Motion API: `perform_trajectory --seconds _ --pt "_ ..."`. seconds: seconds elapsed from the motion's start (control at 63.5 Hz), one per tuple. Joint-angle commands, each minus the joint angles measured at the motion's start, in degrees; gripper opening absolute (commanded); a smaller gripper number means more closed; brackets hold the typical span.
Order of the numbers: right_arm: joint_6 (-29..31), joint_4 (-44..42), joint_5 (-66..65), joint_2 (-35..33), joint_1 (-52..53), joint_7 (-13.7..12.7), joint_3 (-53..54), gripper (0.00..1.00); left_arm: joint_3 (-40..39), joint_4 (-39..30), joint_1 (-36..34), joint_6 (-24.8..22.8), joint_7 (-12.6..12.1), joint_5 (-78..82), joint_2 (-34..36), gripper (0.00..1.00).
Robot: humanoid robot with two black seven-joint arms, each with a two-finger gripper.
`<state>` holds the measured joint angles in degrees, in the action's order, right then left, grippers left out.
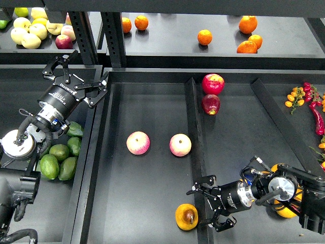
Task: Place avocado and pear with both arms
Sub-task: 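Lower the open right gripper around the halved orange fruit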
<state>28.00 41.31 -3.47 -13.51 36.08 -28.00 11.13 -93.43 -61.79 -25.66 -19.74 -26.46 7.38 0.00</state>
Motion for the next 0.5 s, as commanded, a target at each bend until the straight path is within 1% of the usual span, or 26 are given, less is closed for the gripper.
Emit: perform_trajectory --seconds 0.0,0.11,0.488 --pt "0.00 -3.34 -0.93 2.17 -0.05 0.00 0.47 1.00 0.00 0.09 0.00 -0.22 0.00 0.00 0.00 0.99" --pt "0.00 -5.72 -0.93 3.93 -0.05 0.00 0.56 1.00 0.09 0.09 0.00 -0.30 -0.08 0.00 0.00 0.99" --pt "0.00 -5.98 -0.14 5.07 -0.05 0.00 0.73 1.00 0.09 0.17 0.00 -0.39 -0.08 0.00 0.00 0.99"
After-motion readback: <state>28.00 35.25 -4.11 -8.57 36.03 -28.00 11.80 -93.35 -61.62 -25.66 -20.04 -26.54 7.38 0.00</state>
